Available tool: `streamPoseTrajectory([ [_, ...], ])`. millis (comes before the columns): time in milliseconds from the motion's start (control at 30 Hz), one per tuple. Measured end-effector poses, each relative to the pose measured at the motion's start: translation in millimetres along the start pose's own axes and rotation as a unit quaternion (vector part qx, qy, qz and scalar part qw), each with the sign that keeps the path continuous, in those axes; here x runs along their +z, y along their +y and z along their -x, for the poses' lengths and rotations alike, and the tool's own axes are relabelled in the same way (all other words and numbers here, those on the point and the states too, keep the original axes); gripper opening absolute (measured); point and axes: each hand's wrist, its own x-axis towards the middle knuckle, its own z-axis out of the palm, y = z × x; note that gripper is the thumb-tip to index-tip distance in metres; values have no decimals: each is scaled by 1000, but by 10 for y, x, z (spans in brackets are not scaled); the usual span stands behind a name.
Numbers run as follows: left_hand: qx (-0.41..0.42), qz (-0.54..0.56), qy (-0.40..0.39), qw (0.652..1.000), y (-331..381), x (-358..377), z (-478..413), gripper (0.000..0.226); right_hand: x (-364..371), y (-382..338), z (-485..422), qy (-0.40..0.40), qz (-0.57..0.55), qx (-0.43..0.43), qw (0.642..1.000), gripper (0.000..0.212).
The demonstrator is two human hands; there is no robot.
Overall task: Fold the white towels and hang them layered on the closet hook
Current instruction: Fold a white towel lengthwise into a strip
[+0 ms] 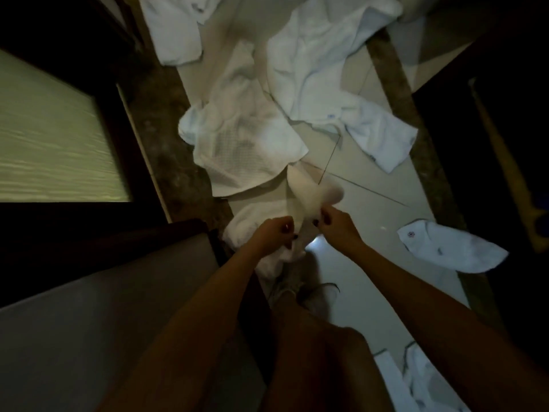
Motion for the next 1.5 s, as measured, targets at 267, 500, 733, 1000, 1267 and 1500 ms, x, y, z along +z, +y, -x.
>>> streamPoseTrajectory([
  [267,-14,238,36,971,1173,-644,878,28,-626,-567,1379,59,-44,-15,997,14],
  [500,-104,340,-30,934,1901,-765,1415,40,-1165,-944,2117,60,71,-128,987,24],
  [733,-177,398,-182,881,2555,-705,1991,38,-1895,-1132,3054,213,21,-169,962,29],
  [1000,-51,421,-195,884,3620,-536,2369,43,-2329,-1093,3784,281,60,-164,944,25],
  [1267,8,221,-196,955,4416,-299,2513,35,-2456,-936,4347,319,85,-162,930,28],
  [1500,-95,69,-151,982,4119,149,2654,62,-2526,-553,4749,355,41,-96,929,38],
])
